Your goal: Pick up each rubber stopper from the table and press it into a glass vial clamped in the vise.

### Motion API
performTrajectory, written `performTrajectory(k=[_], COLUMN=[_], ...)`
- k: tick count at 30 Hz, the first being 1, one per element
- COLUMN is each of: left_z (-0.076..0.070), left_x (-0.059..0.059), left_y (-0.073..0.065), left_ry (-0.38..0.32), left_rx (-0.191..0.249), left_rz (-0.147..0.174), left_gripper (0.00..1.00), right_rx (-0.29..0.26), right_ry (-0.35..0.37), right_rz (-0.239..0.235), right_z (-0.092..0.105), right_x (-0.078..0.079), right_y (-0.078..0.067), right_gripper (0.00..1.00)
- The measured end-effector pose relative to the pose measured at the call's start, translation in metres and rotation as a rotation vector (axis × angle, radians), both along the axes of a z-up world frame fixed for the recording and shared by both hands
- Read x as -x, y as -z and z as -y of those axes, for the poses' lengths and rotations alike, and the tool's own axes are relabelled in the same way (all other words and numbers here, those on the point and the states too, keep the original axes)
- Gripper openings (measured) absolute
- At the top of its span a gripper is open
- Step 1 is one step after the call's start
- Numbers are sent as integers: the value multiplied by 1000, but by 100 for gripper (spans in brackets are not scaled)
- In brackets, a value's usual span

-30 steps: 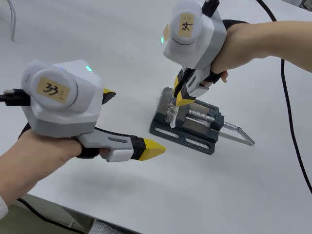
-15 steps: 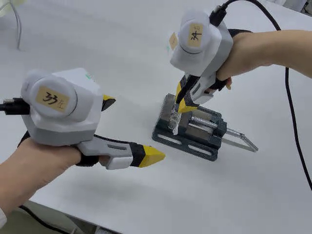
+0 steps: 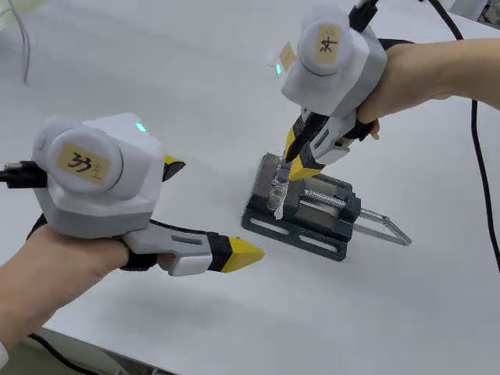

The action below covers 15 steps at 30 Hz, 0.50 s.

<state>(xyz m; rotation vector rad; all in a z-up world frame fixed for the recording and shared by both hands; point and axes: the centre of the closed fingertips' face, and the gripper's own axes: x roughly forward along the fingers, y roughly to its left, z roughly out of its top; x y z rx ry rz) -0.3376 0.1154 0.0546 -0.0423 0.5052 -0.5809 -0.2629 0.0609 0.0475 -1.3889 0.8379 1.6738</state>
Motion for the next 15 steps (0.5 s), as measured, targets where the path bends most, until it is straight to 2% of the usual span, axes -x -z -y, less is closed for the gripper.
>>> performTrajectory(k=[3, 9, 15], left_z=[-1, -1, -2], left_x=[-1, -1, -2], left_y=[-1, -2, 0], left_ry=[2, 7, 4], left_rx=[-5, -6, -2], left_rz=[2, 11, 4], left_gripper=[95, 93, 93], right_rx=[-9, -14, -18], right_ry=[25, 38, 40], right_rz=[-28, -43, -55], right_z=[-1, -3, -6], right_x=[6, 8, 9], right_y=[-2, 1, 4], right_gripper=[6, 3, 0])
